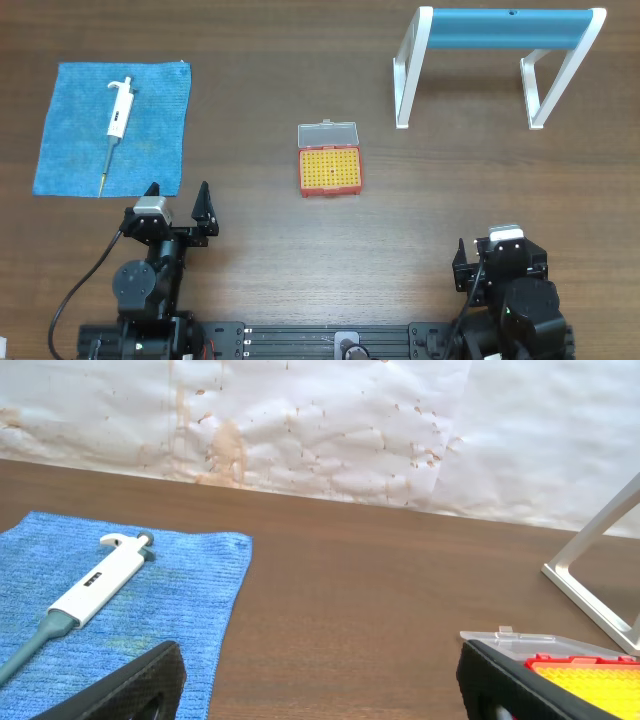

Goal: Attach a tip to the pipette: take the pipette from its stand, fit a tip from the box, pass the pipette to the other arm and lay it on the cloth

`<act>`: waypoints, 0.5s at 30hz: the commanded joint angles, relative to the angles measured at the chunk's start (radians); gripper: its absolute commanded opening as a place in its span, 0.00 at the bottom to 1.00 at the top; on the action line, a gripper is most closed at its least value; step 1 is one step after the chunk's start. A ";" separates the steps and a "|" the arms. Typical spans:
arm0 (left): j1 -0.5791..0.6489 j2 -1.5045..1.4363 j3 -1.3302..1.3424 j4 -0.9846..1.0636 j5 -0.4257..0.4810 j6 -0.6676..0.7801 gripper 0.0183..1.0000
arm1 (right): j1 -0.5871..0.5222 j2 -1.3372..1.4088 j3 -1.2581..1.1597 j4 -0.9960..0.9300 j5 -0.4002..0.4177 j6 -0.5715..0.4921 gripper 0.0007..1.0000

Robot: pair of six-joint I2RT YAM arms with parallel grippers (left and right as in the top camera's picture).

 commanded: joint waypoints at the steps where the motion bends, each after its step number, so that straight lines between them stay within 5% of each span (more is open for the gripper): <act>1: 0.004 -0.009 -0.007 0.000 -0.018 0.006 0.88 | 0.007 -0.002 0.000 0.002 0.008 -0.014 0.85; 11: 0.004 -0.009 -0.007 0.000 -0.018 0.006 0.88 | 0.005 -0.002 0.000 0.002 0.009 -0.014 0.85; 15: 0.004 -0.009 -0.007 0.000 -0.018 0.006 0.88 | -0.099 -0.002 0.000 0.022 -0.043 -0.013 0.85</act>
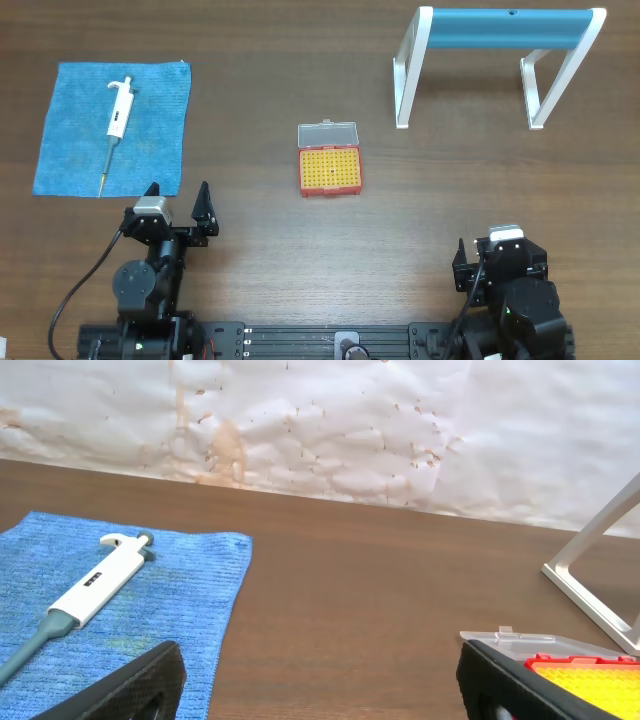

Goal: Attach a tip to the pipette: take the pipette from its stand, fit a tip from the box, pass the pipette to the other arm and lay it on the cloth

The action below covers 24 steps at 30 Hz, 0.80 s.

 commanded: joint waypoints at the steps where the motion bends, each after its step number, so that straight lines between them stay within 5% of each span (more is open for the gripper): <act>1: 0.004 -0.009 -0.007 0.000 -0.018 0.006 0.88 | -0.157 -0.003 -0.002 0.100 -0.159 -0.013 0.85; 5: 0.004 -0.009 -0.007 0.000 -0.018 0.006 0.88 | -0.262 -0.006 -0.069 0.470 -0.451 -0.013 0.85; 7: 0.004 -0.009 -0.007 0.000 -0.018 0.006 0.88 | -0.294 -0.006 -0.139 0.639 -0.505 -0.013 0.85; 14: 0.004 -0.009 -0.007 0.000 -0.018 0.006 0.88 | -0.315 -0.057 -0.481 1.109 -0.410 -0.021 0.85; 24: 0.004 -0.009 -0.007 0.001 -0.018 0.006 0.88 | -0.313 -0.116 -0.560 0.927 -0.391 -0.021 0.85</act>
